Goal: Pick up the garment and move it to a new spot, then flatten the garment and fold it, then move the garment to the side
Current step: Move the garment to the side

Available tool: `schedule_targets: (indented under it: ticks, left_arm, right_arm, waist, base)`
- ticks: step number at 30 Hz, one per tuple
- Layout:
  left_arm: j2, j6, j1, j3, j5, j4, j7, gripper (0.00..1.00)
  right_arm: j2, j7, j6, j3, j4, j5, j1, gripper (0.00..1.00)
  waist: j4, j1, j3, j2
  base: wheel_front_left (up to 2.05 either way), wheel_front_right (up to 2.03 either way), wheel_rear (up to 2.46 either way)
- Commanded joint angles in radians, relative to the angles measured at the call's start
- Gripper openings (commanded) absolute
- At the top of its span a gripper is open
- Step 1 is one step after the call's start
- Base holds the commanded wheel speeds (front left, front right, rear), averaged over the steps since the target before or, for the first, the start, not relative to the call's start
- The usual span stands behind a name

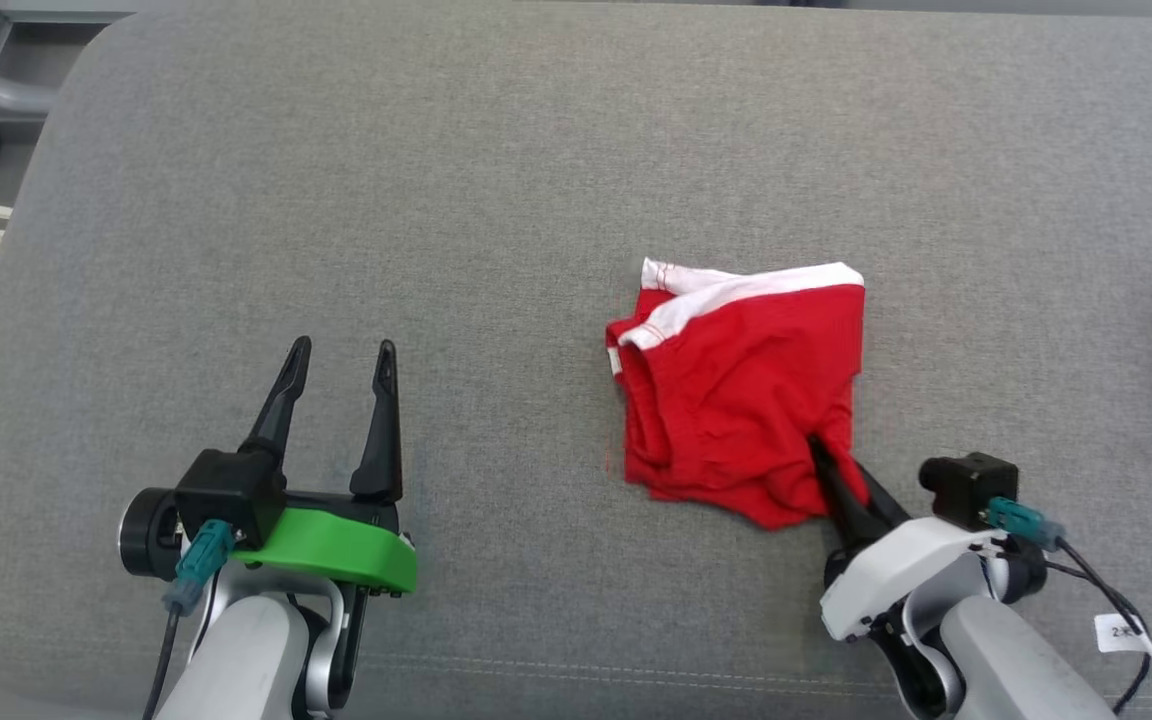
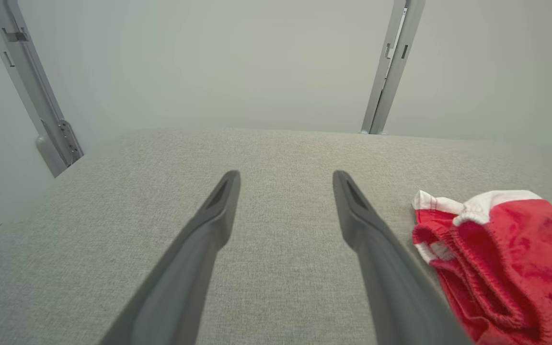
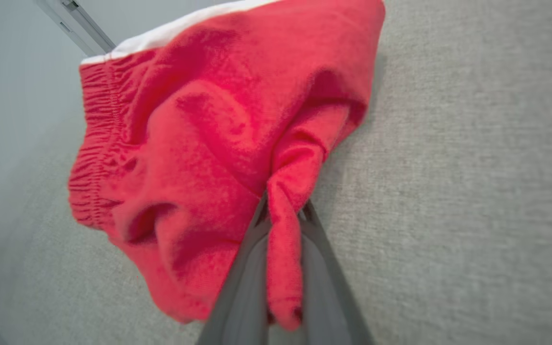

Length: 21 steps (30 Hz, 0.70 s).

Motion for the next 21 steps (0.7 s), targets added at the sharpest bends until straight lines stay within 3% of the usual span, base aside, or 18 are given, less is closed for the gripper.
schedule_targets:
  ticks: [1, 13, 21]
  left_arm:
    - [0.008, 0.003, 0.0, 0.004, 0.012, -0.004, -0.004, 1.0]
    - [0.047, 0.01, -0.002, -0.003, 0.021, -0.065, 0.027, 1.0]
    - [0.064, -0.002, -0.066, -0.027, 0.041, -0.106, 0.074, 1.0]
  right_arm:
    - [-0.022, -0.009, -0.002, -0.018, -0.005, -0.011, 0.02, 0.0]
    - [-0.079, -0.006, -0.002, -0.22, -0.139, -0.152, 0.132, 0.0]
    - [-0.159, 0.048, -0.002, -0.222, -0.217, -0.203, 0.066, 0.0]
  waist:
    - [-0.026, 0.0, -0.013, 0.0]
    - [-0.235, 0.0, -0.005, 0.0]
    - [-0.363, 0.0, 0.052, 0.0]
  base:
    - [0.0, 0.0, 0.0]
    - [0.0, 0.0, 0.0]
    - [0.0, 0.0, 0.0]
